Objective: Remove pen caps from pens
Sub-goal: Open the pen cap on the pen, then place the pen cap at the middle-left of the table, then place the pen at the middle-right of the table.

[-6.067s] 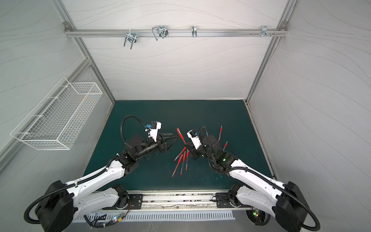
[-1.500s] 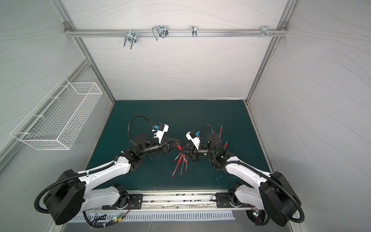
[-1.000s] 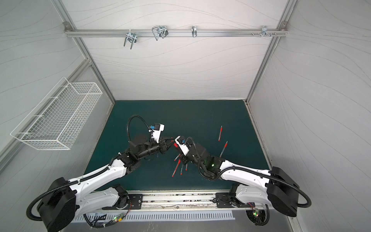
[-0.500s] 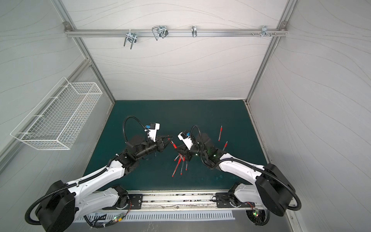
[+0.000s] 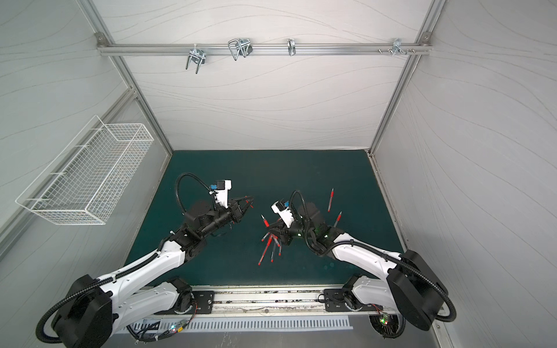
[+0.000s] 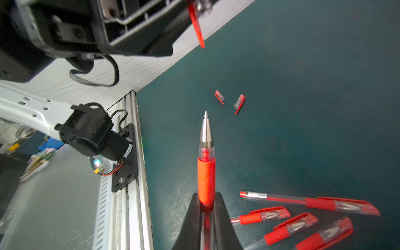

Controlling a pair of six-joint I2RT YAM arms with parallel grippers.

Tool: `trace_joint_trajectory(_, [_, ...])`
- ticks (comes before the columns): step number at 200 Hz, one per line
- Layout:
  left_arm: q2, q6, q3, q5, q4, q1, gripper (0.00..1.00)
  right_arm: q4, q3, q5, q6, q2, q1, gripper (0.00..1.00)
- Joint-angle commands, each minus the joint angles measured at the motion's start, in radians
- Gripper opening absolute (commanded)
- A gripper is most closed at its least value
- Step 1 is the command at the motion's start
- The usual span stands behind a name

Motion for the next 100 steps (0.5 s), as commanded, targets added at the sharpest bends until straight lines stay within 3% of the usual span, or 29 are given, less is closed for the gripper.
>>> trace_joint_trajectory(1, [0.0, 0.003, 0.02, -0.058, -0.023, 0.007, 0.0, -0.002, -0.014, 0.071, -0.01, -0.026, 0.012, 0.0])
trace_joint_trajectory(54, [0.05, -0.025, 0.108, -0.348, -0.33, 0.01, 0.0, -0.073, -0.032, 0.394, 0.013, -0.112, 0.007, 0.0])
trace_joint_trajectory(100, [0.19, -0.073, 0.186, -0.399, -0.47, 0.064, 0.0, -0.176, -0.018, 0.604, 0.083, -0.122, -0.074, 0.0])
